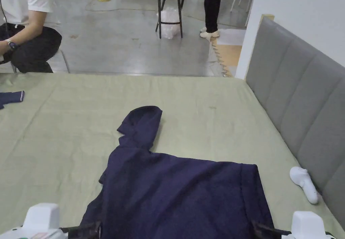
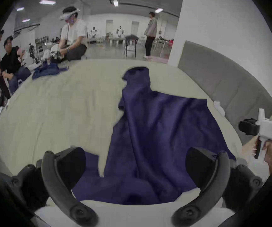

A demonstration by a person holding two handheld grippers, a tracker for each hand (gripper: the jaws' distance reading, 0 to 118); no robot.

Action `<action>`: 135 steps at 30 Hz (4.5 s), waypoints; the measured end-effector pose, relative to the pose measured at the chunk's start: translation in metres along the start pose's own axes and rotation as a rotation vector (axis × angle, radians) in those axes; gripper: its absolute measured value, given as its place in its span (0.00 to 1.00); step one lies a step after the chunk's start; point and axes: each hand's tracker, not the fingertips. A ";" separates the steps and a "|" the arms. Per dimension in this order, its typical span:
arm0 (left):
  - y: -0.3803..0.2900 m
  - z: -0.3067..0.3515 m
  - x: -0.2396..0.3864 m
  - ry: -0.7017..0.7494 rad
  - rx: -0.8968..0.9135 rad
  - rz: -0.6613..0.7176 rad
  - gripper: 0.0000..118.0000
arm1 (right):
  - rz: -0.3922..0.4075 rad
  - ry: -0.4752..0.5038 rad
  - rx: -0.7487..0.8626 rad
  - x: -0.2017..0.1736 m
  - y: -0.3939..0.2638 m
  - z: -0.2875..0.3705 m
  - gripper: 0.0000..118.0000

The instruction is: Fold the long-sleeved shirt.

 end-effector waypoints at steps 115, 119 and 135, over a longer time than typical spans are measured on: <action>0.746 0.161 -0.018 0.126 0.989 -0.019 0.08 | 0.091 -0.050 0.832 -0.071 0.738 0.046 0.06; 0.740 0.158 -0.021 0.206 1.060 -0.103 0.08 | 0.083 -0.036 0.909 -0.080 0.747 0.031 0.06; 0.546 0.004 -0.052 0.157 0.659 -0.138 0.08 | 0.161 0.059 0.569 -0.044 0.563 -0.111 0.06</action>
